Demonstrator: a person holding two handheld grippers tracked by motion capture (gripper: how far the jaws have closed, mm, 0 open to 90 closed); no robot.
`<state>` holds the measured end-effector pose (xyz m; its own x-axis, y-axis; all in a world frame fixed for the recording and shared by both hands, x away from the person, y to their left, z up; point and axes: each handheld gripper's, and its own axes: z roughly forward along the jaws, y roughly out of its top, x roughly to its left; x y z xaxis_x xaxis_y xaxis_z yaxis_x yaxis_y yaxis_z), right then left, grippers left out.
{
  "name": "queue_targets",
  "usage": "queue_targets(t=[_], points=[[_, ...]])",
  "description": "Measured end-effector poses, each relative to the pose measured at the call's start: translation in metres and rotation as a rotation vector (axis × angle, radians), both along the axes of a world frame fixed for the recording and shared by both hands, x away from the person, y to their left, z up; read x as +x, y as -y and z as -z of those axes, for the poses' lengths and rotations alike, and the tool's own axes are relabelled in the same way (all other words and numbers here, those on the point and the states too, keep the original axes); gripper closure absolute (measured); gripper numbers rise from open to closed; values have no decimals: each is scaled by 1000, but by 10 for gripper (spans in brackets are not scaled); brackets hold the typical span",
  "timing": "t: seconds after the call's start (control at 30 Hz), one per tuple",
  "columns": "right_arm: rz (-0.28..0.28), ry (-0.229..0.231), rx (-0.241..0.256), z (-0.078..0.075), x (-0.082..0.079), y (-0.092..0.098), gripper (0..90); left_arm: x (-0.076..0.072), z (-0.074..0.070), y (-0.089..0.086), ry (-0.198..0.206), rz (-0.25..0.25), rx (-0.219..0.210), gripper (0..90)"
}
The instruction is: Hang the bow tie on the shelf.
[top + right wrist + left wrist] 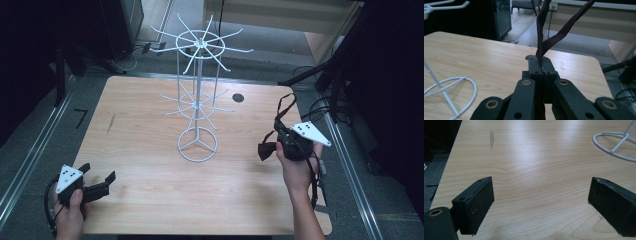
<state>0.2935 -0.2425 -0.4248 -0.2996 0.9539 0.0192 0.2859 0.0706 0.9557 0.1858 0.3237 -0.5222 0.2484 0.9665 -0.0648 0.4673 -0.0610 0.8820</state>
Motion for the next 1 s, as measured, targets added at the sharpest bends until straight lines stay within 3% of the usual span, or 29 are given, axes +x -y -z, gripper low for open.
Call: queue_targets(t=[0.17,0.43,0.57,0.87,1.0], points=[[-30,60,-7,-1,-6,-12,900,0,0,0,2,1,2,71],[-135,118,70,-5,-12,-23,900,0,0,0,5,1,0,71],[-186,142,79,-6,-15,-29,900,0,0,0,5,1,-1,71],[-260,156,110,-3,-14,-38,900,0,0,0,5,4,0,71],[-291,140,136,-1,-13,-41,898,0,0,0,5,5,0,71]])
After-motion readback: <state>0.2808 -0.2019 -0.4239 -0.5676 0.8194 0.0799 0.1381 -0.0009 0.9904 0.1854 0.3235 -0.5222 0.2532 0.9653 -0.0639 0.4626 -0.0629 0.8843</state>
